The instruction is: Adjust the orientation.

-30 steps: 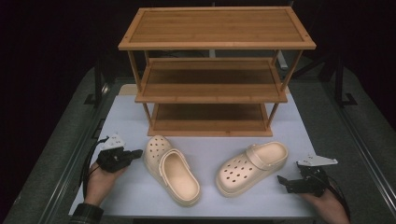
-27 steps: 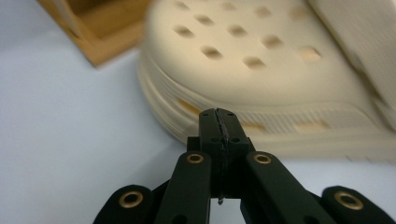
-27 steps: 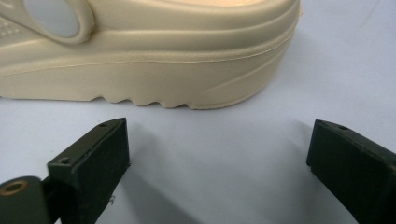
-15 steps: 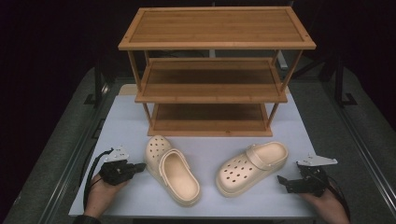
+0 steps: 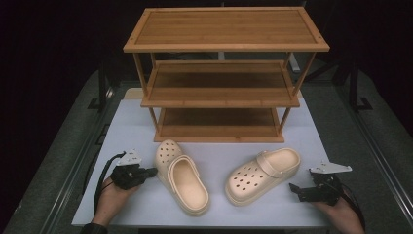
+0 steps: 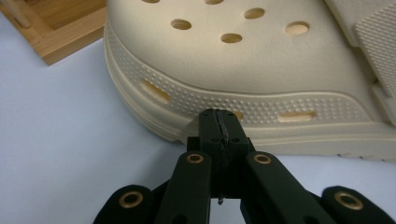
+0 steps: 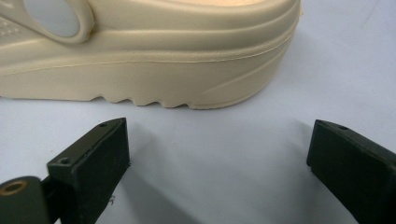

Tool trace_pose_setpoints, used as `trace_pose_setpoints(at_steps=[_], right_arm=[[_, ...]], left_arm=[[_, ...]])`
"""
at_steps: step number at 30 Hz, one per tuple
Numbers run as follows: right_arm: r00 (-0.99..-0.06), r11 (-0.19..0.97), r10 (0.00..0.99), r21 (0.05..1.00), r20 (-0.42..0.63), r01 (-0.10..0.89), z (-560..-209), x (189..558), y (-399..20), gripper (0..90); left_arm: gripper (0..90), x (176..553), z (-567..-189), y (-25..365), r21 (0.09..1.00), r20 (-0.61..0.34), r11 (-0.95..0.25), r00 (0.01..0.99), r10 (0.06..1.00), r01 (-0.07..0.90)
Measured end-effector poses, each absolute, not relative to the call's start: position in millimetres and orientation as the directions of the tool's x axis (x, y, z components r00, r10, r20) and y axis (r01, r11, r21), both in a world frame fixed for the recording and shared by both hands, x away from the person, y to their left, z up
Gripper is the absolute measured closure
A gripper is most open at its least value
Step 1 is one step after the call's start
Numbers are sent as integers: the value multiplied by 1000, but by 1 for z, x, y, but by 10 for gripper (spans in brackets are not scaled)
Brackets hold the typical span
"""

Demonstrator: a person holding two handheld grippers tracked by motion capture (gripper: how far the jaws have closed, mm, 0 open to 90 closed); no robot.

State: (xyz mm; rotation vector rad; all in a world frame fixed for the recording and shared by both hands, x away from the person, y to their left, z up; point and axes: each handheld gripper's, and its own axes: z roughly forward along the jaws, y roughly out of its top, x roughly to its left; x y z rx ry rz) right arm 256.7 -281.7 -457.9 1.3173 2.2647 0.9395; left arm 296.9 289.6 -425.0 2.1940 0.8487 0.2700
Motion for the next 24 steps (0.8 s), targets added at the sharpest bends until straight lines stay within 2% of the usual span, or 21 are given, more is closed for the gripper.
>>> trace_pose_setpoints(at_steps=[24], right_arm=[[-503, 345, 864, 698, 26, 628, -458, 257, -282, 54]], left_arm=[[900, 326, -426, 259, 718, -76, -506, 777, 625, 477]])
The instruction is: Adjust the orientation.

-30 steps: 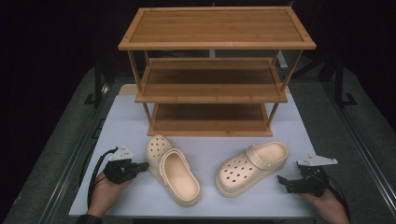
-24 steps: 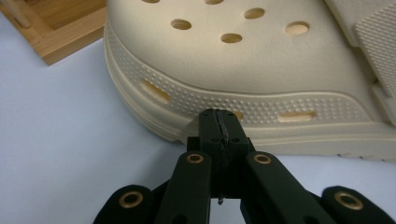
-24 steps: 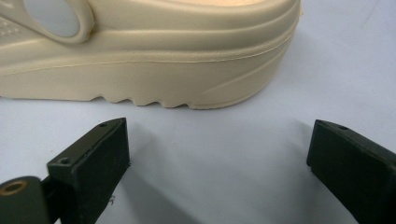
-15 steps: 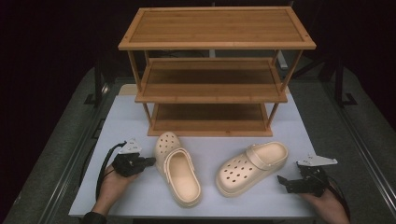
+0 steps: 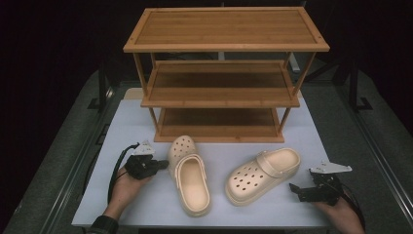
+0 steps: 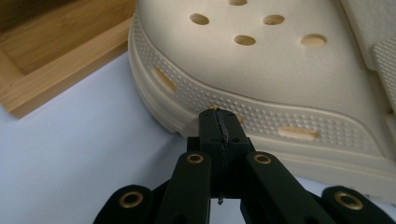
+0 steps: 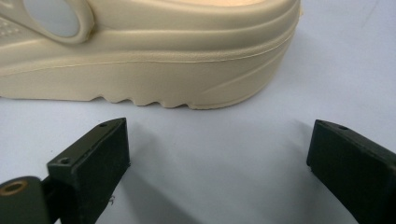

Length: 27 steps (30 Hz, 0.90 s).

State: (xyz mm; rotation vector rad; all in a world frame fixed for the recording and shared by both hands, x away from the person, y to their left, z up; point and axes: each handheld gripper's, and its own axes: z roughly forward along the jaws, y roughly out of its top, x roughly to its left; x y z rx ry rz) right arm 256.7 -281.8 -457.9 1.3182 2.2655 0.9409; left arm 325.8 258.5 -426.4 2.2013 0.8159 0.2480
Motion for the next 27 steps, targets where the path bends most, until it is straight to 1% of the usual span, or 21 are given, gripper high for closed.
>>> trace_pose_setpoints(at_steps=[13, 27], right_arm=[[-503, 344, 864, 699, 26, 627, -458, 257, -282, 55], [-503, 344, 864, 699, 26, 627, -458, 257, -282, 55]], left_arm=[[900, 341, -427, 231, 727, -83, -507, 793, 604, 463], [900, 347, -427, 218, 727, -88, -511, 800, 593, 459]])
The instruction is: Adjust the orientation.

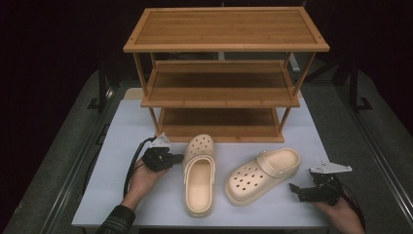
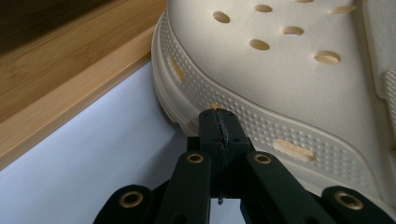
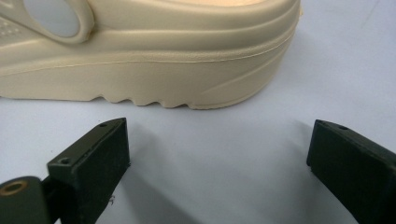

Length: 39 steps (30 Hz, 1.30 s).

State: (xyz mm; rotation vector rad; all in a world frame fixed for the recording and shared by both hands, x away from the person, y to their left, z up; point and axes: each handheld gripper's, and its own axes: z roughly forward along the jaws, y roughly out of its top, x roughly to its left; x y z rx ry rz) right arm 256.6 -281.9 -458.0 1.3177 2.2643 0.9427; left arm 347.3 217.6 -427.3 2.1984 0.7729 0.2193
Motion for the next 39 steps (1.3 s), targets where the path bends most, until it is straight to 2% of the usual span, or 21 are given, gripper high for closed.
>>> trace_pose_setpoints(at_steps=[10, 14, 18, 19, 20, 28, 32, 35, 37, 39], right_arm=[[-503, 341, 864, 701, 29, 626, -458, 257, -282, 55], [-503, 342, 864, 701, 28, 626, -458, 257, -282, 55], [-503, 342, 864, 700, 28, 627, -458, 257, -282, 55], [-503, 342, 864, 700, 28, 627, -458, 257, -282, 55], [-503, 342, 864, 700, 28, 627, -458, 257, -282, 55], [-503, 344, 864, 697, 26, 629, -458, 257, -282, 55], [-503, 345, 864, 697, 25, 629, -458, 257, -282, 55], [-503, 346, 864, 698, 24, 628, -458, 257, -282, 54], [-503, 346, 864, 697, 24, 628, -458, 257, -282, 55], [-502, 346, 864, 697, 25, 629, -458, 257, -282, 55]], left_arm=[[900, 345, -420, 224, 747, -80, -494, 798, 598, 446], [744, 342, -418, 231, 738, -74, -499, 790, 609, 454], [530, 336, -416, 243, 732, -58, -504, 778, 625, 459], [530, 334, -416, 247, 728, -53, -508, 777, 627, 460], [431, 329, -415, 255, 721, -40, -514, 768, 640, 466], [302, 313, -410, 284, 724, -33, -488, 732, 681, 487], [178, 298, -410, 297, 709, -3, -498, 708, 707, 500], [146, 281, -414, 312, 701, 7, -488, 679, 734, 521], [88, 277, -419, 317, 689, 14, -489, 665, 747, 535], [85, 275, -425, 320, 682, 35, -503, 663, 748, 531]])
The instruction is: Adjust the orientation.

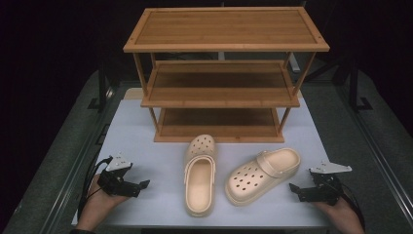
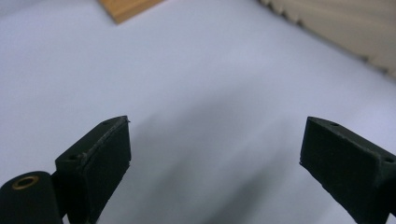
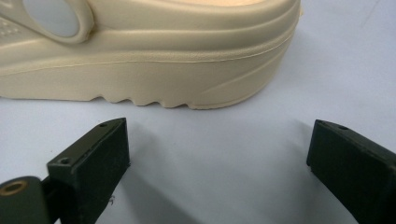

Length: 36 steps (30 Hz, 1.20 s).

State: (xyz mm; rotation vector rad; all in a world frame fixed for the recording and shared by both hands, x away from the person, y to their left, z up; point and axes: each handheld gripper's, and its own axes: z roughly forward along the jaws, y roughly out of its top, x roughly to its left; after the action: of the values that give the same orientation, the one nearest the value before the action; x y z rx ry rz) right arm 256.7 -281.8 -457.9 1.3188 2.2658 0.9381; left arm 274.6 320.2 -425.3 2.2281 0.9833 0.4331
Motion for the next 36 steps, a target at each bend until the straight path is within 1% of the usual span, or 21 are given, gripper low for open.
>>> trace_pose_setpoints(at_steps=[1, 4, 9, 11, 12, 17, 19, 20, 22, 23, 24, 25, 26, 27, 28, 30, 31, 32, 33, 36], right_arm=[[-502, 346, 864, 696, 24, 629, -458, 257, -282, 54], [-503, 346, 864, 697, 25, 628, -458, 257, -282, 54], [-503, 346, 864, 696, 25, 629, -458, 257, -282, 53], [-503, 347, 864, 694, 26, 631, -458, 257, -282, 51], [-504, 348, 863, 693, 26, 631, -458, 257, -282, 50], [-505, 349, 863, 692, 26, 632, -457, 258, -282, 53], [-505, 350, 863, 684, 30, 640, -455, 258, -282, 96], [-505, 350, 863, 684, 30, 640, -455, 258, -282, 96], [-491, 340, 870, 666, 45, 664, -449, 257, -286, 192], [-479, 312, 875, 666, 77, 677, -445, 255, -291, 287], [-473, 302, 877, 675, 79, 673, -442, 253, -293, 349], [-473, 302, 877, 675, 79, 673, -442, 253, -293, 349], [-480, 282, 872, 695, 102, 661, -436, 249, -297, 491], [-480, 282, 872, 695, 102, 661, -436, 249, -297, 491], [-488, 272, 866, 715, 110, 644, -427, 247, -299, 599], [-504, 266, 856, 733, 119, 626, -420, 249, -301, 726], [-508, 262, 852, 740, 124, 620, -416, 251, -301, 753], [-507, 254, 852, 745, 129, 617, -412, 254, -301, 754], [-505, 248, 853, 747, 133, 616, -409, 257, -301, 753], [-497, 264, 862, 755, 94, 600, -402, 268, -298, 722]], left_arm=[[81, 274, -428, 321, 678, 28, -496, 656, 755, 542], [29, 269, -435, 321, 679, 20, -495, 660, 751, 543], [21, 258, -442, 319, 689, 32, -498, 664, 747, 527], [21, 256, -450, 317, 684, 48, -504, 657, 753, 527], [5, 258, -452, 320, 691, 11, -474, 647, 762, 546], [3, 258, -452, 320, 689, 15, -477, 647, 762, 546], [3, 258, -452, 320, 689, 14, -476, 647, 762, 546], [3, 258, -452, 320, 689, 14, -476, 647, 762, 546], [3, 258, -452, 320, 688, 14, -477, 647, 762, 547], [3, 258, -452, 320, 688, 13, -477, 647, 762, 547], [3, 258, -451, 320, 687, 13, -477, 648, 762, 548], [3, 258, -451, 320, 687, 13, -477, 648, 762, 548], [3, 258, -451, 320, 686, 13, -478, 648, 762, 548], [3, 258, -451, 320, 686, 13, -478, 647, 762, 549], [3, 258, -451, 320, 686, 13, -478, 648, 762, 549], [3, 259, -451, 320, 686, 13, -477, 647, 763, 549], [3, 259, -452, 320, 687, 12, -476, 647, 763, 549], [3, 259, -452, 320, 687, 12, -476, 647, 763, 549], [3, 259, -452, 320, 687, 11, -475, 646, 763, 549], [3, 259, -451, 320, 686, 11, -477, 647, 762, 550]])
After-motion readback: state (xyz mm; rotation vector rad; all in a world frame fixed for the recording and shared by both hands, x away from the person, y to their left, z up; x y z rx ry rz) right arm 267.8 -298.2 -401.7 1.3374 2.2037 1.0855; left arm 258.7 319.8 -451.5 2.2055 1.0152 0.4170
